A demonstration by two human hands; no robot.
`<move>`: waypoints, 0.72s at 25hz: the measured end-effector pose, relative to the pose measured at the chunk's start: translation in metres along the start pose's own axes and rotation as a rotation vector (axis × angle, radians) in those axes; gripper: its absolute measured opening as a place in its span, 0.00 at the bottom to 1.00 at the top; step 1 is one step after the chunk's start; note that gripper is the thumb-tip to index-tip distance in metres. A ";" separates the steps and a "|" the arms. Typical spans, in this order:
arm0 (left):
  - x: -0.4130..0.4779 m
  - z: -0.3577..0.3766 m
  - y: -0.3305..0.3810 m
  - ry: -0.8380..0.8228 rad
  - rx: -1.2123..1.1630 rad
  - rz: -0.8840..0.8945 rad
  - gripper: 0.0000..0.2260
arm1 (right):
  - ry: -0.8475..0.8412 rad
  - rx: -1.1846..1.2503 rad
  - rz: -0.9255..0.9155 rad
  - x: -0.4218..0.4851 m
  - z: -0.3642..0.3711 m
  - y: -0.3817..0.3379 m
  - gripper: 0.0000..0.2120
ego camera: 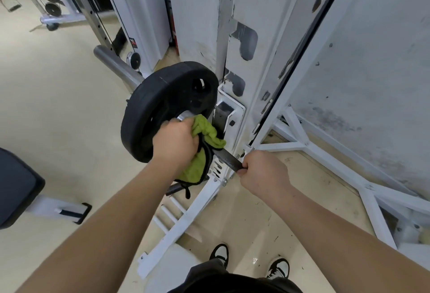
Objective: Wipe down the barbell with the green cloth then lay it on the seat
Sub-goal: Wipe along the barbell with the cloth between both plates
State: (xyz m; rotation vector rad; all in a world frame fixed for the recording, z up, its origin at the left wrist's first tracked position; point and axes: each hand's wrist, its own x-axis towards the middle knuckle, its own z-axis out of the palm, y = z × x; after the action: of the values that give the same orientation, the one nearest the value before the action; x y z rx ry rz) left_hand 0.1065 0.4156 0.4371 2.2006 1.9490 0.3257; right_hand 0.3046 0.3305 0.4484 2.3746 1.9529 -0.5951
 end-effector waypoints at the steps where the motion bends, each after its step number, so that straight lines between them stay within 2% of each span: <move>1: 0.000 0.001 0.005 0.019 0.012 -0.041 0.16 | 0.010 -0.005 -0.004 -0.001 0.001 0.000 0.10; 4: -0.018 0.006 0.025 0.022 -0.005 -0.052 0.12 | 0.037 -0.007 -0.009 -0.004 0.005 0.001 0.09; 7: -0.032 -0.002 0.031 -0.074 0.093 0.151 0.09 | 0.046 0.015 0.001 -0.003 0.004 0.001 0.08; 8: -0.025 -0.004 0.026 -0.072 0.108 0.159 0.10 | 0.044 0.031 -0.001 -0.003 0.003 0.002 0.08; 12: -0.022 0.005 0.028 0.004 0.207 0.000 0.14 | 0.022 0.107 0.027 -0.008 0.002 0.006 0.09; 16: -0.078 0.023 0.064 -0.045 0.119 0.269 0.13 | -0.067 0.237 0.050 -0.009 -0.006 0.018 0.12; 18: -0.096 0.030 0.055 -0.002 -0.026 0.329 0.14 | -0.106 0.282 0.025 -0.011 -0.010 0.030 0.07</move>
State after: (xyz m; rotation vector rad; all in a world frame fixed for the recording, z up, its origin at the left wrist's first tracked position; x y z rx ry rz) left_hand 0.1566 0.3135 0.4203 2.4998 1.5654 0.3907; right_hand 0.3338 0.3162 0.4539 2.4552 1.9032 -1.0350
